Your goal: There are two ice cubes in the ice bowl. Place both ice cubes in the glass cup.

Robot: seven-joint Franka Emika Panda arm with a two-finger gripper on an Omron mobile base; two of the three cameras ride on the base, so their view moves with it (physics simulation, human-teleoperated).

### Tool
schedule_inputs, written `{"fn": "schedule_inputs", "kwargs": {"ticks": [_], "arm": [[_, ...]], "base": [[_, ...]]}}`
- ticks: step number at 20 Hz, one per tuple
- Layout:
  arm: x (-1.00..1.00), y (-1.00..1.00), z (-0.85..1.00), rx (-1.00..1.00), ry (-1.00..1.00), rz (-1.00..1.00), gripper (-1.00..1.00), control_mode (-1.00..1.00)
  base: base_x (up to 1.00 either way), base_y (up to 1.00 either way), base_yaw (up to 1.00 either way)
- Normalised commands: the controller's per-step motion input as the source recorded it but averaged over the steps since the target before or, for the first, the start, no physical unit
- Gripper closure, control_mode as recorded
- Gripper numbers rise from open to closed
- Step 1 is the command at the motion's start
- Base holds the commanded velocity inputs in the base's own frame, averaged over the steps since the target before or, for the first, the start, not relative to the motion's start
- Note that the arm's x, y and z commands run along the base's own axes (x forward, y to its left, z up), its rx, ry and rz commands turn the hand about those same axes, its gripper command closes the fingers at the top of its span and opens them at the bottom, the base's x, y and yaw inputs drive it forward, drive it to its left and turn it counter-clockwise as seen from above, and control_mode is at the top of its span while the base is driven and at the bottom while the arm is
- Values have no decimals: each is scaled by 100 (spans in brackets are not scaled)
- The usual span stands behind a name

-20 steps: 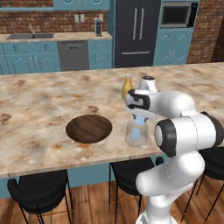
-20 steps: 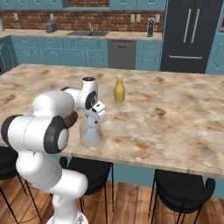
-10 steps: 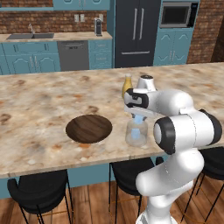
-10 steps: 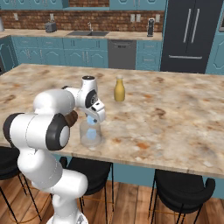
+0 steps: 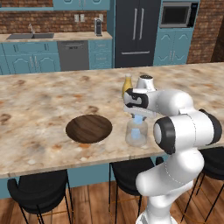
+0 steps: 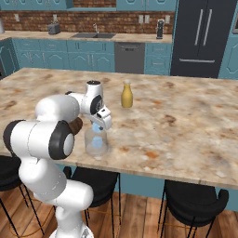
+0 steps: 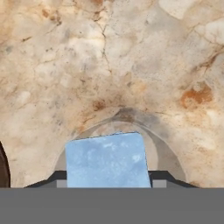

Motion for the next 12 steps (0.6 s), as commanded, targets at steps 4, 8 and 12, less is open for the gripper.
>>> {"fn": "schedule_inputs", "kwargs": {"ticks": [4,8,12], "arm": [[0,0,0,0,0,0,-100,-100],[0,0,0,0,0,0,-100,-100],[-32,0,14,0,0,0,-100,-100]], "base": [[0,0,0],[0,0,0],[0,0,0]]}}
